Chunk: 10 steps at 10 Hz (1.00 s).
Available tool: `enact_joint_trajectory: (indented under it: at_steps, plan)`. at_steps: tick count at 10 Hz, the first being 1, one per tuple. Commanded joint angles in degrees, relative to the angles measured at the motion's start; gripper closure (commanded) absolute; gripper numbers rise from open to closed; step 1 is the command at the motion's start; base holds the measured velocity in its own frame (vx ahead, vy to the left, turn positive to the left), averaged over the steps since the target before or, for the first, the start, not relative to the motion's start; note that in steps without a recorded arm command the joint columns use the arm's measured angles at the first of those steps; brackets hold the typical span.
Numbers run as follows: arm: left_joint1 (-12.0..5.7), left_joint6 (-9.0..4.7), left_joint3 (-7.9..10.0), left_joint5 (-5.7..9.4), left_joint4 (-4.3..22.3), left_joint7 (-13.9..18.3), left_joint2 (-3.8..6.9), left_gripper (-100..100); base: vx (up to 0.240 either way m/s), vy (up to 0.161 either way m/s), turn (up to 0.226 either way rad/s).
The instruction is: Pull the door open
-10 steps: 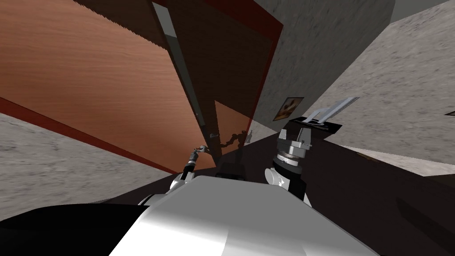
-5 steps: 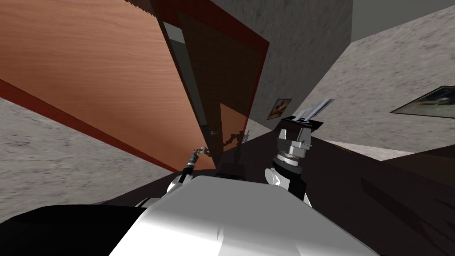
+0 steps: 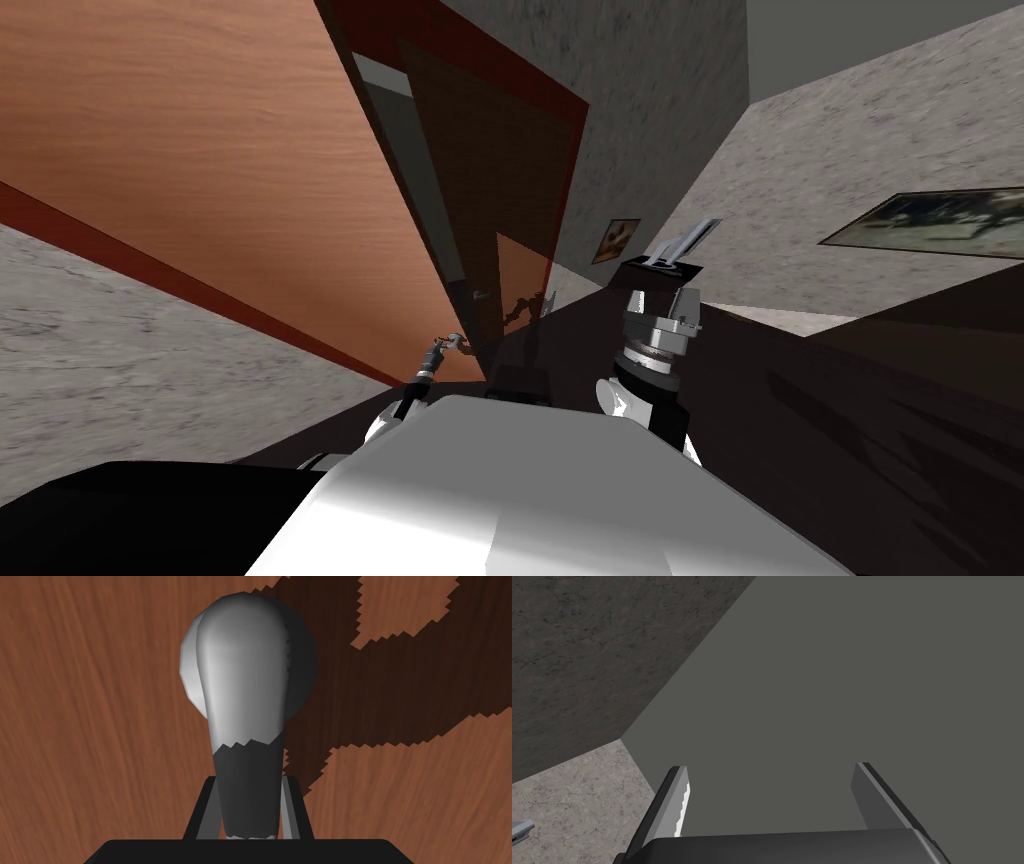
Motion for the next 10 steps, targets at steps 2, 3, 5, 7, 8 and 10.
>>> enact_joint_trajectory:
  at_steps: [2,3,5,7,8,10]
  plan:
    - [1.57,-2.54,-1.54,-0.87,-0.1,1.4,0.39,100,-0.155,0.038,-0.1]
    - [2.39,-3.72,-2.09,-1.19,-0.2,2.0,0.81,100,-0.177,0.05,-0.111]
    - [3.48,-5.26,-2.82,-1.61,-0.3,2.9,1.36,100,-0.162,0.046,-0.096]
    - [3.56,-5.16,-2.43,-1.4,-0.1,3.1,2.0,100,-0.119,0.024,-0.043]
    - [4.51,-6.88,-2.9,-1.68,0.5,3.6,2.35,100,-0.161,0.05,-0.156]
    - [5.42,-8.81,-3.4,-1.97,1.0,4.1,2.7,100,-0.236,0.065,-0.217]
